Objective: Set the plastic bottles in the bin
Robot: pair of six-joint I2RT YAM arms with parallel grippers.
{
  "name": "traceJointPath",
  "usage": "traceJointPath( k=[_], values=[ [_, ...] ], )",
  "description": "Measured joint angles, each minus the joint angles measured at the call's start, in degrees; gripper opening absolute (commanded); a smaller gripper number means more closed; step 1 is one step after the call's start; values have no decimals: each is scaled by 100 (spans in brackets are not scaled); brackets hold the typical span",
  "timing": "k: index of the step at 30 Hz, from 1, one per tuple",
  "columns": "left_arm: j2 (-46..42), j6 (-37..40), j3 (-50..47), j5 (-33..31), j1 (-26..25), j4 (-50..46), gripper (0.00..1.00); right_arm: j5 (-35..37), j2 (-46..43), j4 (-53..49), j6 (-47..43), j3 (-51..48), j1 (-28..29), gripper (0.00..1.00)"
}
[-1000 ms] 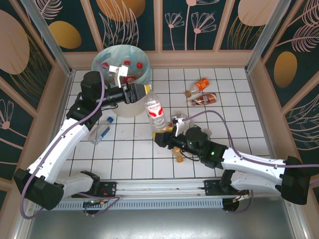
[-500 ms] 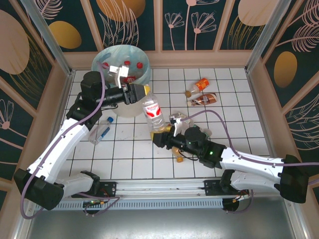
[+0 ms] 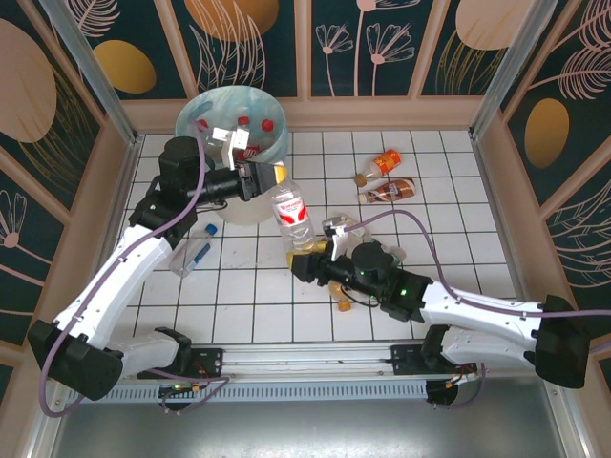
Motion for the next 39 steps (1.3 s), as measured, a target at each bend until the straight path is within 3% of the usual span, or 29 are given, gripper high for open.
traceJointPath(
  k=[2, 5, 9, 17, 27, 39],
  values=[
    [0, 4, 68, -105, -2, -37, 0, 68, 0, -72, -33, 76, 0, 60],
    [-13, -28, 164, -197, -4, -48, 0, 219, 0, -120, -76, 166, 55, 77],
    [-160, -42, 225, -507, -15, -87, 0, 612, 0, -297, -151, 363, 101, 83],
    [-448, 149, 881, -1709, -17, -131, 0, 1241, -133, -402, -350, 640, 107, 85],
    [-542, 752, 1797, -3644, -17, -177, 0, 1718, -404, -424, -579, 737, 107, 85],
    [686, 1974, 3480, -5110, -9, -319, 0, 1803, -402, -485, -634, 855, 120, 84]
  ],
)
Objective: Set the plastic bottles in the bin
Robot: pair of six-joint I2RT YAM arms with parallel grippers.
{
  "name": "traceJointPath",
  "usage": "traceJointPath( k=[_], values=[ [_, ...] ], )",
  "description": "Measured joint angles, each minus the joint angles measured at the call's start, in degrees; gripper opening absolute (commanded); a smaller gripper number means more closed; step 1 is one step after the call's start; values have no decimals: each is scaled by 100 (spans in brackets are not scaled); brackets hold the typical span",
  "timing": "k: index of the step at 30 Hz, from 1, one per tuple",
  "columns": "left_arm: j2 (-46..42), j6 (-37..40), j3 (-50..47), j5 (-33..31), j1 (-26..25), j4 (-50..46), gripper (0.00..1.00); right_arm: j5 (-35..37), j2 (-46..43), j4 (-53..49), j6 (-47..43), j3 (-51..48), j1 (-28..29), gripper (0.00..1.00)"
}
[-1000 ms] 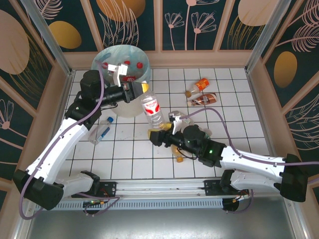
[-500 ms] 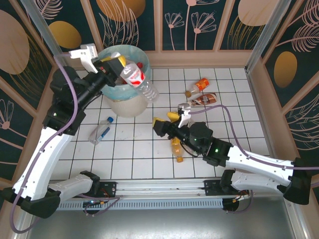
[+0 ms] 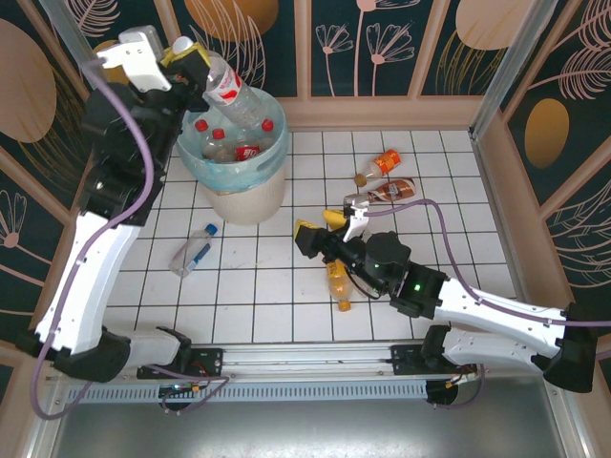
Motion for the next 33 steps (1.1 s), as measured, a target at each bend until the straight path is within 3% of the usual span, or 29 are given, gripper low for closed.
traceJointPath(
  k=[7, 17, 28, 33],
  values=[
    [872, 258, 483, -175, 238, -210, 0, 2, 271, 0, -28, 114, 13, 82],
    [1598, 264, 800, 284, 691, -651, 0, 216, 660, -48, -105, 573, 13, 80],
    [1606, 260, -1515, 1126, 693, -201, 0, 470, 599, -90, 223, 455, -96, 79],
    [1550, 205, -2017, 1285, 695, 352, 0, 466, 599, -170, 450, 382, -195, 78]
  ],
)
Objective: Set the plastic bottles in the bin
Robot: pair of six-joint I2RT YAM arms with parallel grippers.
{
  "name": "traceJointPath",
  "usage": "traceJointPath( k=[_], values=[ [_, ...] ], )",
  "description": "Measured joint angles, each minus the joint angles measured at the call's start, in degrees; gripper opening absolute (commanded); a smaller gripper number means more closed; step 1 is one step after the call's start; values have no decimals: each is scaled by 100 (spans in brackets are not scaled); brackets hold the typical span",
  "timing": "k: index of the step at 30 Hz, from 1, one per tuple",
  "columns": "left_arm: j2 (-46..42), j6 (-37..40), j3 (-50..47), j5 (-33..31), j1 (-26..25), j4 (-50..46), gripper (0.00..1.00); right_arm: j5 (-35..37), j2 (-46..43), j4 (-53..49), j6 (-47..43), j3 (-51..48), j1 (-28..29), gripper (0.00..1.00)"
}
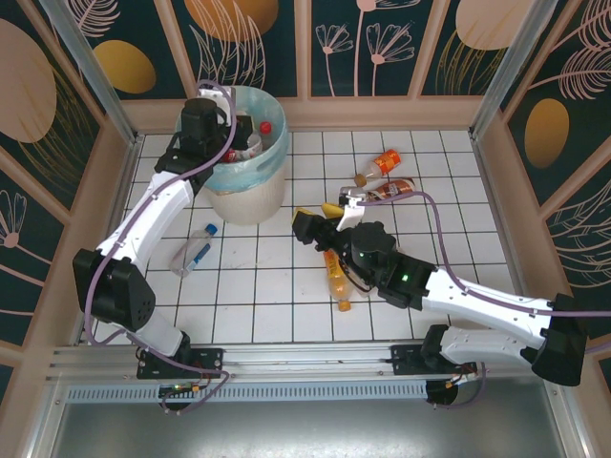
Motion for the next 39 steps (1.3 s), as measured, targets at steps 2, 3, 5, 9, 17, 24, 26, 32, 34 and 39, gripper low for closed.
traceJointPath(
  k=[2, 3, 5, 9, 17, 24, 26, 32, 34, 39],
  values=[
    [-4, -15, -186, -2, 0, 153, 0, -20, 0, -11, 76, 0, -4, 78],
    [-4, -15, -269, -4, 0, 221, 0, -26, 0, -11, 114, 0, -4, 78],
    [-4, -15, -378, -9, 7, 334, 0, -42, 0, -11, 201, 0, -4, 78],
    [-2, -15, -402, -26, 31, 354, 0, -46, 2, -13, 291, 0, -9, 78],
    [101, -13, -348, -4, 92, 245, 0, -81, 46, -17, 358, 0, -9, 78],
    [354, -24, 216, 282, 195, -446, 39, -146, 138, -46, 369, 0, -9, 78],
    [374, -11, 546, 404, 216, -769, 43, -151, 168, -48, 372, 2, -9, 78],
    [334, -35, 2057, 621, 229, -1163, 40, -175, 229, -46, 372, 2, -9, 78],
    [295, -20, 2441, 612, 229, -1207, 32, -190, 251, -46, 374, 2, -9, 78],
    [498, 125, 3036, 330, 229, -1394, 14, -195, 295, -46, 376, 2, -9, 78]
  ],
)
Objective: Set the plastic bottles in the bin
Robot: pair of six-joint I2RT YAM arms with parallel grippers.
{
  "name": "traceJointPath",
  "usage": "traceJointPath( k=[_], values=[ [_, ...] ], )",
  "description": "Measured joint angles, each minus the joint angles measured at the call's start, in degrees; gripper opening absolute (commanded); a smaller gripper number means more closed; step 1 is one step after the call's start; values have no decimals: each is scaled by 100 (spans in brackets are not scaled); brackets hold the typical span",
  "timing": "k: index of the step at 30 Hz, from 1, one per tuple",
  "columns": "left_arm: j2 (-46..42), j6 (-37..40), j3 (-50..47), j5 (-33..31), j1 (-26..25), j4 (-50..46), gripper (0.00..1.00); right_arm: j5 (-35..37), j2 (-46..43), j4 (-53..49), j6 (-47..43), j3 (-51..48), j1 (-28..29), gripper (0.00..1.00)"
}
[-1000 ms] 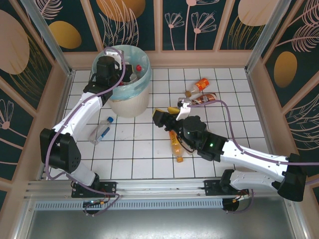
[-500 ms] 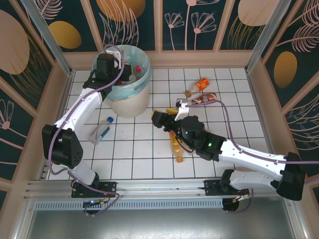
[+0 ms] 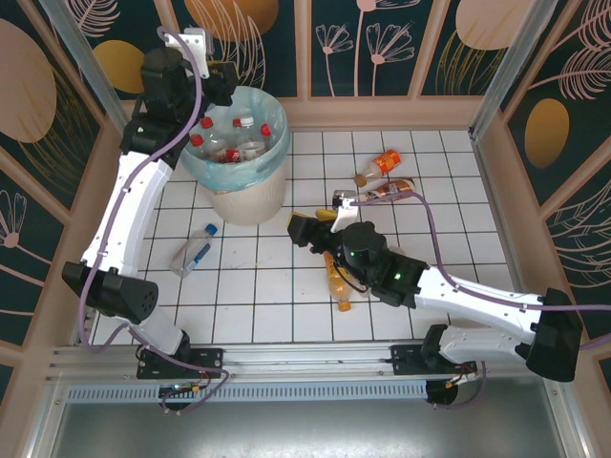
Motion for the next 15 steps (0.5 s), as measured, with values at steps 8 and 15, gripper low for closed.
traceJointPath(
  k=[8, 15],
  values=[
    [1403, 61, 199, -122, 55, -608, 7, -44, 7, 0, 87, 2, 0, 78],
    [1709, 120, 92, 107, 74, -907, 1, -111, 7, -4, 170, 2, 0, 78]
  ],
)
